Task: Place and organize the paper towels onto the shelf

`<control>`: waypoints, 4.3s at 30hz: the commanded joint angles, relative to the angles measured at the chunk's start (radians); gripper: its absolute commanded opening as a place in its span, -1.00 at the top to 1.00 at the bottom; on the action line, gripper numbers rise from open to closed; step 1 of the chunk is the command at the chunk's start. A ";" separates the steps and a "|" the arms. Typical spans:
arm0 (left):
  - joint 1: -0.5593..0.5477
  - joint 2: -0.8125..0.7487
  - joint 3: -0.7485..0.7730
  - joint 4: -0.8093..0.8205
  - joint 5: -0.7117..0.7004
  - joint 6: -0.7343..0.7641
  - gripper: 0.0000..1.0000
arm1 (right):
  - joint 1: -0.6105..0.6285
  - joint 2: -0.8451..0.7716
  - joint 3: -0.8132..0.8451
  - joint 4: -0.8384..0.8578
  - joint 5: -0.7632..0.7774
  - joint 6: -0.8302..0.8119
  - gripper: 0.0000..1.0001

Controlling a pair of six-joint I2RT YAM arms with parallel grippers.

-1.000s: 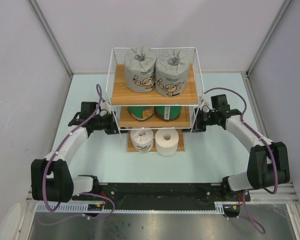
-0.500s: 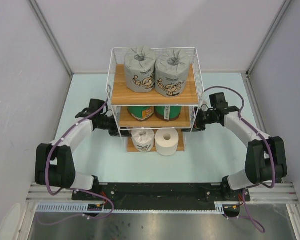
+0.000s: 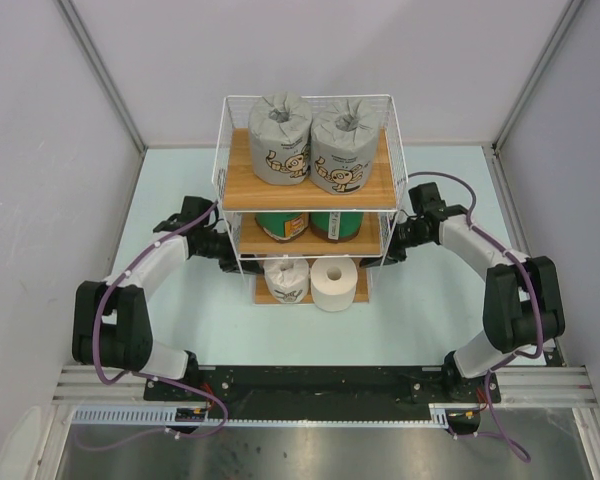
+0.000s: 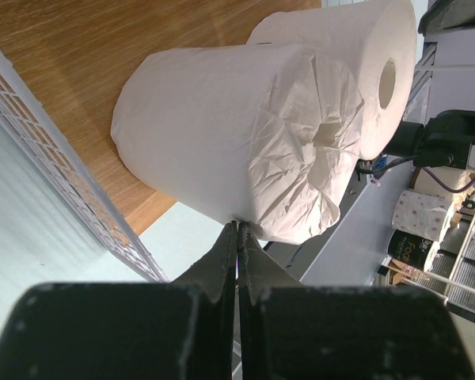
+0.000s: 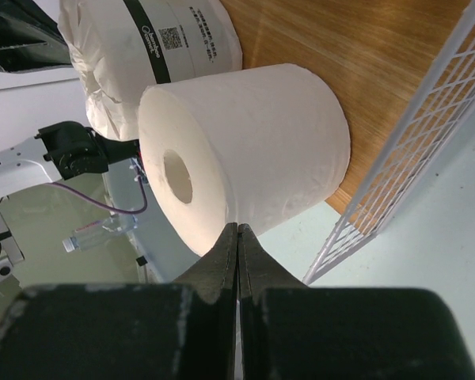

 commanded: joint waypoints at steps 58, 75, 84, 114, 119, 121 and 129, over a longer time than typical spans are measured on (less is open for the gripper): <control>-0.072 0.046 0.048 0.016 0.012 0.032 0.99 | 0.131 0.088 0.044 -0.005 -0.011 0.007 1.00; -0.083 0.064 0.058 0.026 0.035 0.035 0.99 | 0.105 0.067 0.044 0.072 0.057 0.113 1.00; -0.084 0.058 0.054 0.025 0.040 0.036 0.99 | 0.103 0.053 0.046 0.018 0.023 0.064 1.00; -0.132 0.070 0.057 0.036 0.052 0.032 1.00 | 0.017 -0.053 -0.042 -0.017 -0.024 0.026 1.00; -0.152 0.076 0.062 0.039 0.052 0.027 0.99 | 0.035 -0.045 -0.053 0.043 -0.027 0.067 1.00; -0.156 0.078 0.062 0.039 0.052 0.027 0.99 | 0.045 -0.038 -0.056 0.067 -0.026 0.087 1.00; -0.159 0.079 0.061 0.042 0.052 0.027 1.00 | 0.051 -0.011 -0.066 0.124 0.003 0.134 1.00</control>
